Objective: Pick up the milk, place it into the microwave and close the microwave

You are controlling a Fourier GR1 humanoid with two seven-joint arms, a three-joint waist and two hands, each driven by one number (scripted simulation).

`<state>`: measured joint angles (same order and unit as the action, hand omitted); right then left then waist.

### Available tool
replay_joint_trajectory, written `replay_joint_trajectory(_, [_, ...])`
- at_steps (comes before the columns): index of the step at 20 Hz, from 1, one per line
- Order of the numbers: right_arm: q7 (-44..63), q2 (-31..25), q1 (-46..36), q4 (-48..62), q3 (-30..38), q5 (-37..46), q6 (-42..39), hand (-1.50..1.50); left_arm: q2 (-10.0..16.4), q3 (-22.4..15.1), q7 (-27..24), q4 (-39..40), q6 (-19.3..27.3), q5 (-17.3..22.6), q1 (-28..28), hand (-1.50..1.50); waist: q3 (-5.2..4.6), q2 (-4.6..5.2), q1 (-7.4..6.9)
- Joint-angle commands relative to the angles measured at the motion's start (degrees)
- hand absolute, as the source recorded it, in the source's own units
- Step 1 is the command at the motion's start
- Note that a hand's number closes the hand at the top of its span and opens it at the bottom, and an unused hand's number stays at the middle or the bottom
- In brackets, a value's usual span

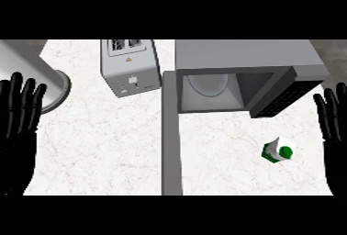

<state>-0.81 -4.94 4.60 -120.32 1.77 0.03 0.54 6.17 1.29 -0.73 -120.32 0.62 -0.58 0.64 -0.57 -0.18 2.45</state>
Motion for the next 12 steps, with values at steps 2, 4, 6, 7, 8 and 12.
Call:
replay_joint_trajectory(2, [-2.3, -1.3, 3.8, -1.4, 3.1, -1.2, -2.2, -1.5, -1.3, -2.7, -6.2, 3.7, -3.0, -0.2, 2.7, -1.5, 0.57, 0.14, -2.25])
replay_joint_trajectory(4, [-1.4, -6.6, -2.7, 2.3, 11.3, -9.7, -6.3, -1.5, 1.5, 1.4, -1.9, 8.1, -3.5, 2.6, -7.6, -1.5, 0.59, 0.24, -2.03])
replay_joint_trajectory(6, [-2.8, -6.6, -4.6, 5.4, 9.8, -6.9, -6.1, -1.5, 5.8, 5.7, 0.6, 6.7, -9.5, 10.4, -7.3, -1.5, 0.58, 0.22, -2.46])
replay_joint_trajectory(7, [2.5, -4.1, -1.9, 3.2, 10.3, -15.3, -6.6, -1.5, -0.2, 1.8, 4.2, 7.8, -3.7, 7.8, -3.9, -1.5, 0.61, 0.18, -1.99])
replay_joint_trajectory(8, [1.2, -3.0, -3.4, 6.3, 9.8, -13.5, -5.2, -1.5, 1.7, 5.3, 0.9, 7.4, -6.6, 11.3, -1.3, -1.5, 0.57, 0.21, -2.74])
replay_joint_trajectory(12, [3.1, -3.8, -5.6, 7.7, 10.7, -13.9, -5.3, -1.5, 1.8, 5.0, 6.2, 5.1, -4.9, 10.3, -5.1, -1.5, 0.58, 0.16, -2.49])
